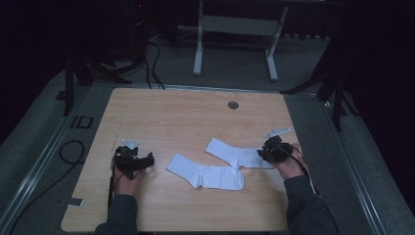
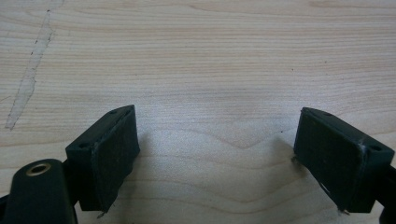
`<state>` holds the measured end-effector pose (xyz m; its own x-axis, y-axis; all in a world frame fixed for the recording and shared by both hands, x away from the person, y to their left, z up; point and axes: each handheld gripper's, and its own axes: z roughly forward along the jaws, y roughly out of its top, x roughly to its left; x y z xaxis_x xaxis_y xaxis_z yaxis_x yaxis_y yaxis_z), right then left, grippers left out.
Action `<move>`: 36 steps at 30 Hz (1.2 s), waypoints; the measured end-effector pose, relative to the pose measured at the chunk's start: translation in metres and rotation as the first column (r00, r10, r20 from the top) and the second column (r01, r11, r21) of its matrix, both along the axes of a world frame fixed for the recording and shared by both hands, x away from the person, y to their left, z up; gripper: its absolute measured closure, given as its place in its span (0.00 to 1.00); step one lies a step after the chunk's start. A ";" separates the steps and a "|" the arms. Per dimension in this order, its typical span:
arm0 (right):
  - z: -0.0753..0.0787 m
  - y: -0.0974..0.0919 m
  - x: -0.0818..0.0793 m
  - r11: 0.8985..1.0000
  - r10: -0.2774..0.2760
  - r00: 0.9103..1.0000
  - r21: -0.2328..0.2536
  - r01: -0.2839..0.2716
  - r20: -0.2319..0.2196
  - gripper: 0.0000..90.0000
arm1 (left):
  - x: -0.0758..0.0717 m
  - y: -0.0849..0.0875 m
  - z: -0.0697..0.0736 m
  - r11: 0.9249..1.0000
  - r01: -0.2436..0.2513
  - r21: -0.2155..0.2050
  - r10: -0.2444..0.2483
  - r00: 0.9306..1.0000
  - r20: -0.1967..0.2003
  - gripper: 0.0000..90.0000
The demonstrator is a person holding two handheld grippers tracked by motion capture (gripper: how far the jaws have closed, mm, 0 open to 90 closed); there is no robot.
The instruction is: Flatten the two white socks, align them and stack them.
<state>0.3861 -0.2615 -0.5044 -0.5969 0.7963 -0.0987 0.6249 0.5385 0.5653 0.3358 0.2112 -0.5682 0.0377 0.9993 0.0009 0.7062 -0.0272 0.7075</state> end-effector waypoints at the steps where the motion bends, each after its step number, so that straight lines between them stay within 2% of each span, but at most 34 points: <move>1: 0.001 0.014 0.005 0.998 0.055 0.998 0.008 -0.055 -0.003 0.74 | 0.000 0.000 0.000 1.000 0.000 0.000 0.000 1.000 0.000 0.15; 3: 0.001 0.029 0.009 0.994 0.110 0.994 -0.008 -0.110 -0.003 0.72 | 0.000 0.000 0.000 1.000 0.003 0.001 -0.003 1.000 -0.001 0.16; 5: -0.002 0.046 0.012 0.984 0.175 0.985 -0.026 -0.175 -0.002 0.70 | 0.000 0.000 0.000 1.000 0.003 0.001 -0.003 1.000 0.000 0.16; 6: -0.002 0.046 0.012 0.984 0.175 0.985 -0.026 -0.175 -0.002 0.70 | 0.000 0.000 0.000 1.000 0.003 0.001 -0.003 1.000 0.000 0.16; 7: -0.006 0.060 0.016 0.972 0.228 0.973 -0.045 -0.229 -0.023 0.68 | 0.000 0.000 0.000 1.000 0.003 0.001 -0.003 1.000 0.000 0.16; 9: -0.012 0.072 0.022 0.968 0.244 0.969 -0.052 -0.247 -0.047 0.67 | 0.000 0.000 0.000 1.000 0.006 0.000 -0.006 1.000 0.001 0.16; 10: -0.012 0.072 0.022 0.968 0.244 0.969 -0.052 -0.247 -0.047 0.67 | 0.000 0.000 0.000 1.000 0.006 0.000 -0.006 1.000 0.001 0.16; 11: -0.016 0.081 0.026 0.964 0.256 0.965 -0.054 -0.260 -0.063 0.65 | 0.000 -0.001 0.000 1.000 0.007 -0.001 -0.007 1.000 0.002 0.16; 14: -0.018 0.085 0.028 0.964 0.259 0.963 -0.050 -0.263 -0.072 0.63 | 0.000 -0.001 0.000 1.000 0.007 -0.001 -0.007 1.000 0.002 0.16; 15: -0.021 0.096 0.030 0.957 0.284 0.956 -0.039 -0.288 -0.078 0.60 | 0.000 -0.001 0.000 1.000 0.009 0.000 -0.009 1.000 0.001 0.16; 17: -0.022 0.099 0.030 0.954 0.293 0.953 -0.036 -0.296 -0.079 0.60 | 0.000 -0.001 0.000 1.000 0.009 -0.001 -0.009 1.000 0.001 0.16; 19: -0.024 0.107 0.033 0.948 0.315 0.946 -0.017 -0.317 -0.083 0.58 | 0.000 -0.001 0.000 1.000 0.009 -0.001 -0.009 1.000 0.001 0.16; 24: -0.032 0.113 0.041 0.950 0.307 0.944 -0.027 -0.313 -0.118 0.57 | 0.000 -0.001 0.000 1.000 0.010 -0.001 -0.010 1.000 0.001 0.16; 29: -0.033 0.111 0.045 0.950 0.310 0.941 -0.001 -0.313 -0.137 0.62 | 0.000 -0.001 0.000 1.000 0.011 0.000 -0.011 1.000 0.001 0.16; 30: -0.032 0.110 0.047 0.950 0.308 0.942 0.000 -0.311 -0.135 0.73 | 0.000 -0.001 0.000 1.000 0.011 0.000 -0.011 1.000 0.001 0.16; 32: -0.032 0.109 0.048 0.953 0.299 0.945 -0.002 -0.302 -0.135 0.83 | 0.000 -0.002 0.000 1.000 0.011 -0.002 -0.011 1.000 0.002 0.16; 33: -0.032 0.109 0.048 0.953 0.299 0.945 -0.002 -0.302 -0.135 0.83 | 0.000 -0.002 0.000 1.000 0.011 -0.002 -0.011 1.000 0.002 0.16; 34: -0.032 0.107 0.050 0.956 0.291 0.948 -0.008 -0.295 -0.128 0.91 | 0.000 -0.001 0.000 1.000 0.012 -0.002 -0.012 1.000 0.001 0.16; 36: -0.032 0.106 0.051 0.957 0.288 0.949 -0.002 -0.290 -0.130 0.92 | 0.000 -0.001 0.000 1.000 0.012 -0.002 -0.012 1.000 0.001 0.16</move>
<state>0.4370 -0.1556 -0.5363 -0.8098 0.5863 -0.0217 0.5066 0.7175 0.4781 0.3353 0.2097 -0.5682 0.0500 0.9987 -0.0010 0.7052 -0.0346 0.7081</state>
